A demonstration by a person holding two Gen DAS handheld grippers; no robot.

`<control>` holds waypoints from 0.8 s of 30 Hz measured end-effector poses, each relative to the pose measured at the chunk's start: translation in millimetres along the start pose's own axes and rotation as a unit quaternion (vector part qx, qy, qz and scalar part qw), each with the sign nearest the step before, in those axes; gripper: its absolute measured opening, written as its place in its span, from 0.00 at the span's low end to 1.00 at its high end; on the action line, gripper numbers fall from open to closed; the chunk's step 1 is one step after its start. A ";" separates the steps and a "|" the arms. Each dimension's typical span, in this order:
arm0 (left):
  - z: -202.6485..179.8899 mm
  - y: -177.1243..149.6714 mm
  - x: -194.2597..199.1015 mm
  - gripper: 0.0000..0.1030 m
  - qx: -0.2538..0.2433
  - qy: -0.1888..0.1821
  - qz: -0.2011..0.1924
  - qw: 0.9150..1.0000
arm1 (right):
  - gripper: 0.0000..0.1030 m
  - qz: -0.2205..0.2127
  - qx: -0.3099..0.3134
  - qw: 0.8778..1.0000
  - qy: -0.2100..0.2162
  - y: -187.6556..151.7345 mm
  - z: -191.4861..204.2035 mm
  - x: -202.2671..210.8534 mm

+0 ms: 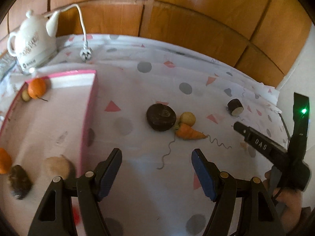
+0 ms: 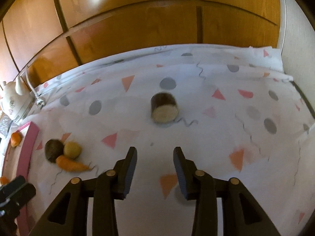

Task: Organize fruits
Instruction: 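Grasp the cut dark root piece with the right gripper while the left reaches the carrot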

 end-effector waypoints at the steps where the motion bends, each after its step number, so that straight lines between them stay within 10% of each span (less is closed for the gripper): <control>1: -2.1 0.6 -4.0 0.70 0.002 0.000 0.002 1.000 | 0.46 -0.002 0.000 1.000 0.001 3.6 -0.3 -1.8; 19: -22.7 18.5 -41.8 0.70 0.033 0.002 0.003 0.999 | 0.54 -0.011 0.014 1.000 -0.015 40.3 -4.5 -38.3; 24: -26.9 25.2 -48.0 0.70 0.047 0.001 0.006 0.999 | 0.35 -0.018 0.028 0.999 -0.011 42.7 -2.3 -37.5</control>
Point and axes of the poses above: each gripper's, at about its wrist camera, not at the fingertips, and x roughly against the way its jaws point, z to its left, y to its top, the point moved 3 cm from there along -x, roughly the way its jaws point, and after that the axes turned 6 degrees about -x, right-handed, at the moved point
